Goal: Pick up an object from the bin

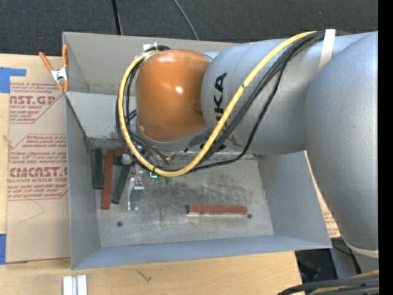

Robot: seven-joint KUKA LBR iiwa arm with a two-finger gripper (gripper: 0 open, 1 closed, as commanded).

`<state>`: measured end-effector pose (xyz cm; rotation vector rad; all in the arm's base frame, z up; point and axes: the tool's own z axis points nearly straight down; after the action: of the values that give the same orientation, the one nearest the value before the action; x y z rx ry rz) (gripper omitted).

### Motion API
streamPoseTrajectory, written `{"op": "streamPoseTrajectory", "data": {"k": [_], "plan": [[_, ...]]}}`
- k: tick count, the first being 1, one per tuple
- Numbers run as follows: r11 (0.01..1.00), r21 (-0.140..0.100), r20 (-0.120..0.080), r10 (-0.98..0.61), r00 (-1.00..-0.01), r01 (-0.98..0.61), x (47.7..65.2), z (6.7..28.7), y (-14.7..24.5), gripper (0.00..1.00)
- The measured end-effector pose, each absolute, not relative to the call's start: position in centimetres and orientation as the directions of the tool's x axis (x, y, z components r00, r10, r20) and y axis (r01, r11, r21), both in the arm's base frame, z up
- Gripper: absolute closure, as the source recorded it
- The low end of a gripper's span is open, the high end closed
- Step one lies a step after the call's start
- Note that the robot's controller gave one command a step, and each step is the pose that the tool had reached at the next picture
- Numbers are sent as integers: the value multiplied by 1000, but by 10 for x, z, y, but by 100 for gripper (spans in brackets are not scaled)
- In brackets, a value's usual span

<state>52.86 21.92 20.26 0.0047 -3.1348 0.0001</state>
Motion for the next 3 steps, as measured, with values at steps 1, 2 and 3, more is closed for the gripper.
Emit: {"op": "streamPoseTrajectory", "data": {"k": [1,2,3], "plan": [[1000,1,-1,-1,-1000,-1,531,207,218,0],[998,3,-4,-66,-998,-66,550,179,174,0],[992,0,-1,-127,-992,-127,546,158,103,0]]}}
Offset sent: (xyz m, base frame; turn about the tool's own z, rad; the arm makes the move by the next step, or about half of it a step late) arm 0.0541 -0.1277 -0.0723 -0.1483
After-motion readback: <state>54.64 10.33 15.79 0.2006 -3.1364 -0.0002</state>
